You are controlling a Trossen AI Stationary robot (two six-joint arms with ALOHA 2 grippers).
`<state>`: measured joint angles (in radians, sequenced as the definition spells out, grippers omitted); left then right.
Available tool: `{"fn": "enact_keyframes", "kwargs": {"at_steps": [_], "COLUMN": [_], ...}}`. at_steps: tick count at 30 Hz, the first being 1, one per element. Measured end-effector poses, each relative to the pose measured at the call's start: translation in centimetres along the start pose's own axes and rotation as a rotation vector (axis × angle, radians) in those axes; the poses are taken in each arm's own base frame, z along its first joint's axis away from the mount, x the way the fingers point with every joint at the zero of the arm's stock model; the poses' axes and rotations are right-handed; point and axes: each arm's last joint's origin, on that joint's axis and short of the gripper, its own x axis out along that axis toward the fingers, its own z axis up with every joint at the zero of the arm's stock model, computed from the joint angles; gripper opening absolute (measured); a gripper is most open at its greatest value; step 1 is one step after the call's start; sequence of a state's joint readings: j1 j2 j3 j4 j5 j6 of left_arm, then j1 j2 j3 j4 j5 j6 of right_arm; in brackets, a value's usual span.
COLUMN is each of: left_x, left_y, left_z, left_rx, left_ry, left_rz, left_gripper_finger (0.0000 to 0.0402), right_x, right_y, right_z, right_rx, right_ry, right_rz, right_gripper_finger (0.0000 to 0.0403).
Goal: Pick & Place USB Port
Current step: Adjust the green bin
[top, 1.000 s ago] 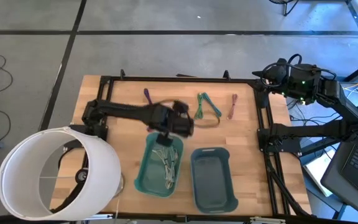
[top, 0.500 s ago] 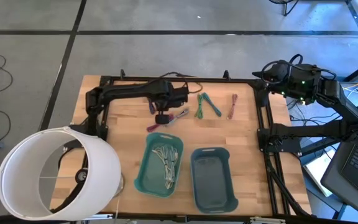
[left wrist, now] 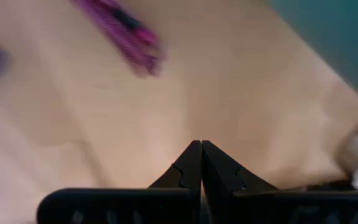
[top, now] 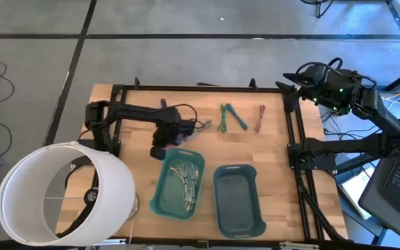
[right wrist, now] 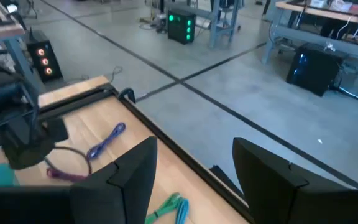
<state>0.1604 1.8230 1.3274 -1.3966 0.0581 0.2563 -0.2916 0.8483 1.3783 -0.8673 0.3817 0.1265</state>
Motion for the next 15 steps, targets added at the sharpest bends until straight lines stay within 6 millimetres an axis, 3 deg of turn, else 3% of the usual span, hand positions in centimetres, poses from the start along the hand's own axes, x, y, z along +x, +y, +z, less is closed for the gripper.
{"fn": "enact_keyframes", "kwargs": {"at_steps": [8,15], "left_x": [0.6,0.3], "left_y": [-2.9,-5.0], "left_z": [-1.8,-0.9], "left_rx": [-0.04,-0.036], "left_ry": [-0.142,-0.242], "left_rz": [-0.136,-0.211], "left_gripper_finger": [0.0001,0.0001], "right_x": [0.6,1.1], "right_y": [0.3,0.5], "right_z": [0.3,0.3], "right_rx": [0.002,-0.023], "right_ry": [-0.013,-0.005], "right_rz": [-0.002,-0.003], "right_gripper_finger": [0.0213,0.0213]}}
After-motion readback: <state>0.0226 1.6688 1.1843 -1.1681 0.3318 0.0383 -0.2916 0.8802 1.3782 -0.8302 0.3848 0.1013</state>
